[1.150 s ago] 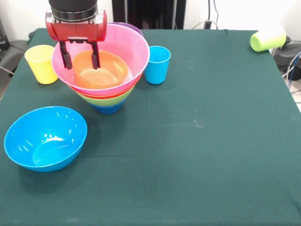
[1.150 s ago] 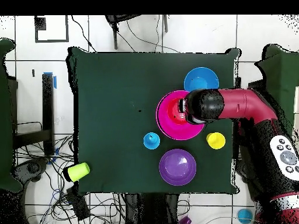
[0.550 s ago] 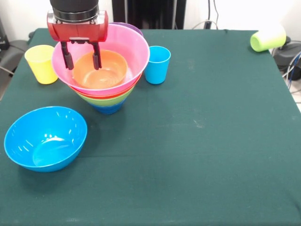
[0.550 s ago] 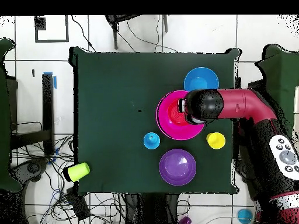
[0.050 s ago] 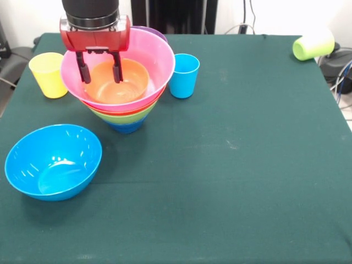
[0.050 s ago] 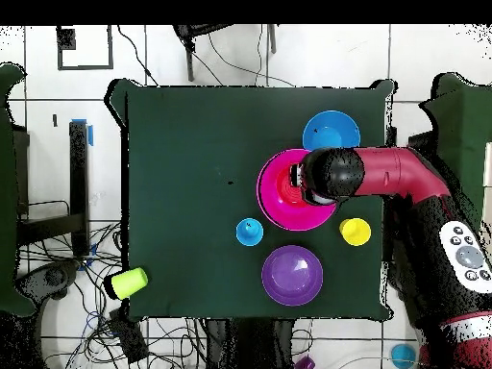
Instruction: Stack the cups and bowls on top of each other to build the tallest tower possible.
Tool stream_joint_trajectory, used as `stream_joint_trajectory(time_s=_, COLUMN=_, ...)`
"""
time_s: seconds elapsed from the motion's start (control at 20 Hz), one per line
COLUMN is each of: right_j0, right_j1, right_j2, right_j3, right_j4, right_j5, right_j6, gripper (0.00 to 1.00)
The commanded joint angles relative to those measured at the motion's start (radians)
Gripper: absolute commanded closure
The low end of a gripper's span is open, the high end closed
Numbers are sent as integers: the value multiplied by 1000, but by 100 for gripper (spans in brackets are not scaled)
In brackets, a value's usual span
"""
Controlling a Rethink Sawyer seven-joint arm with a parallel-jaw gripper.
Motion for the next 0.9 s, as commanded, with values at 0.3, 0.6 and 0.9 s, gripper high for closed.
stream_joint_trajectory(time_s=0.3, right_j0=22, right_j1=29, right_j2=27, right_j3=40, right_j4=-52, right_j5=-33, right_j6=-187, gripper=0)
stream_joint_trajectory(time_s=0.6, right_j0=24, right_j1=-12, right_j2=37, right_j3=43, right_j4=-14, right_j5=31, right_j6=-191, gripper=0)
stream_joint_trajectory(time_s=0.9, right_j0=29, right_j1=-31, right_j2=42, right_j3=34, right_j4=11, right_j5=79, right_j6=-197, gripper=0)
